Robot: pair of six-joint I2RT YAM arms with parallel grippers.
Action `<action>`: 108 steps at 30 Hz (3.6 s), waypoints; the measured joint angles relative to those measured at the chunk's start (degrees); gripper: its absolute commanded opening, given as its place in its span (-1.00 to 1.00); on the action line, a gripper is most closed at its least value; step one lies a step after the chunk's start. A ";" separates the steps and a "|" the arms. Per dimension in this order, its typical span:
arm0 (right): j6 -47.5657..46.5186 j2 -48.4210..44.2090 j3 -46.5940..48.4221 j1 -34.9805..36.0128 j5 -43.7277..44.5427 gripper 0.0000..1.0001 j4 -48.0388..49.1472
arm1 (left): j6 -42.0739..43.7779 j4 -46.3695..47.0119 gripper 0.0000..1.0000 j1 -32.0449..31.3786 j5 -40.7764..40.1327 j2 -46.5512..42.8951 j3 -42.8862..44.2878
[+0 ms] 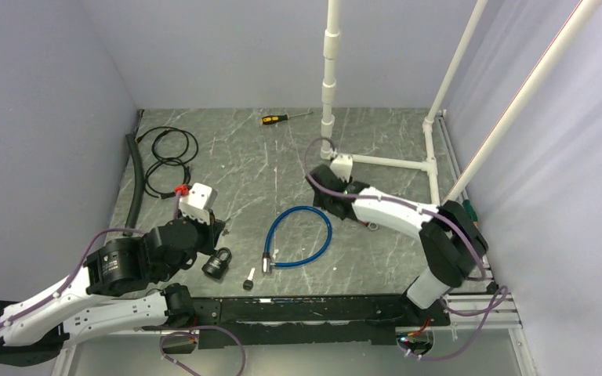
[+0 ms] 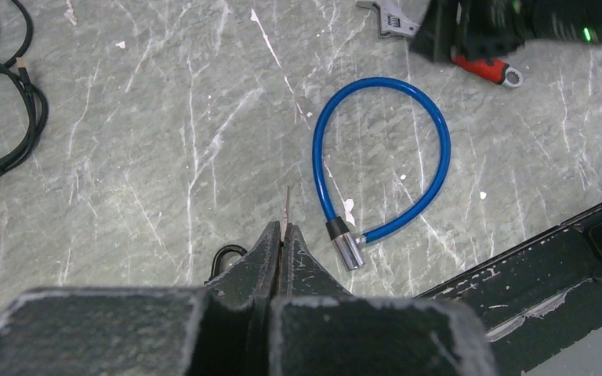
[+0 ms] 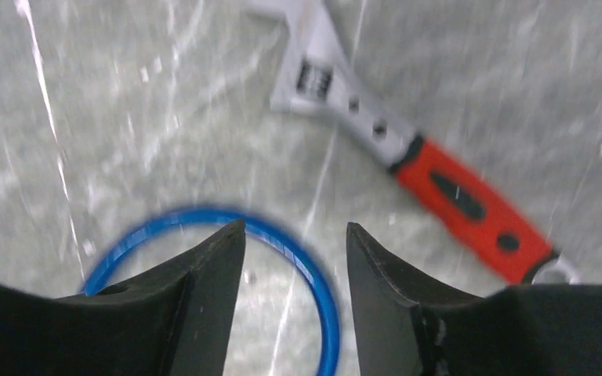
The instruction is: Unlock with the key
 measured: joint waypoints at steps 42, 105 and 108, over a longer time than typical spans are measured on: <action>19.54 24.15 24.57 23.93 -10.21 0.40 -14.36 | -5.90 -7.06 -1.00 0.00 -3.74 0.61 0.48; 50.90 -35.76 6.73 12.41 7.93 -1.00 -23.91 | 9.84 61.18 -1.00 0.00 25.59 -7.85 -25.97; 53.29 -36.00 6.71 12.41 7.89 -1.00 -24.46 | 9.46 67.19 -1.00 0.00 25.99 -3.89 -27.80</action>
